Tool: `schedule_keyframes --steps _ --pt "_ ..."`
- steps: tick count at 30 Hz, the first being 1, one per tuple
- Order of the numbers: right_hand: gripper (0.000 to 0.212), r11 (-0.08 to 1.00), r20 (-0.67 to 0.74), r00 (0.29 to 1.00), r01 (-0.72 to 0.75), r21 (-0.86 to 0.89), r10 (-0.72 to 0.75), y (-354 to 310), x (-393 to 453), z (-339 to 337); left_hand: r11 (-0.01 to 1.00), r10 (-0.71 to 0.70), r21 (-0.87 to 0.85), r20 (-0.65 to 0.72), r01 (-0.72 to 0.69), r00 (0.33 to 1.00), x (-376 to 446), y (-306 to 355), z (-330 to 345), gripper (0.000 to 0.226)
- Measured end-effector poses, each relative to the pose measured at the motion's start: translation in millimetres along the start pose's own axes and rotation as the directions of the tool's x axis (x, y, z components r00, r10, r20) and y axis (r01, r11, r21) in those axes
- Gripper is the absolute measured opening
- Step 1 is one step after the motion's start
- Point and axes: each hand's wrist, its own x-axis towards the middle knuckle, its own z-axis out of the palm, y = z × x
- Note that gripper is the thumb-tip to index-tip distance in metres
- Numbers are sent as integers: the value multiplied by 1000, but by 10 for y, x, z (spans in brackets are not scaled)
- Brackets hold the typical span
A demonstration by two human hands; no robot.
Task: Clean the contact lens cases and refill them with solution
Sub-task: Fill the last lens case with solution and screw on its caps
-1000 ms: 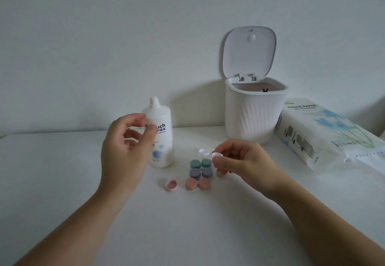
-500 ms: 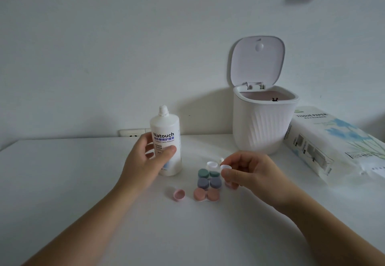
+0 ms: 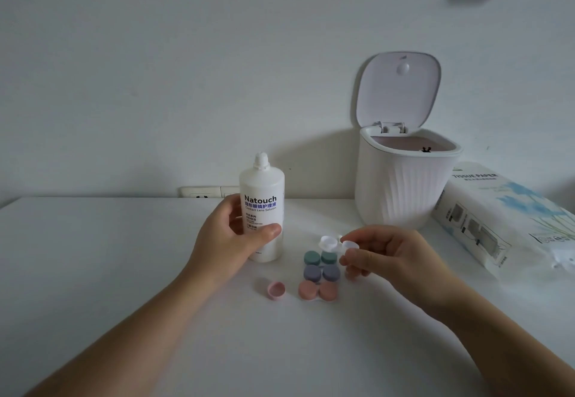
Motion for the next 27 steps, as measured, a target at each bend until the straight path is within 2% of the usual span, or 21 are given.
schedule_keyframes --steps 5,8,12,15,27 --pt "35 991 28 999 44 -129 -41 -205 100 -67 992 118 56 -8 -117 993 -42 24 -1 62" --pt "30 985 41 998 61 -164 -55 -260 164 -76 977 191 107 -26 -187 981 -59 49 -20 64" --pt "31 996 27 999 30 -84 -28 -145 107 -21 941 275 209 -7 -267 961 -66 53 -44 66" --pt "30 997 68 998 13 -71 -8 -76 53 -6 902 329 292 16 -319 944 -58 33 -58 69" --pt "37 991 41 997 70 -117 -66 -74 -8 20 700 488 540 116 -467 865 27 20 -144 72"
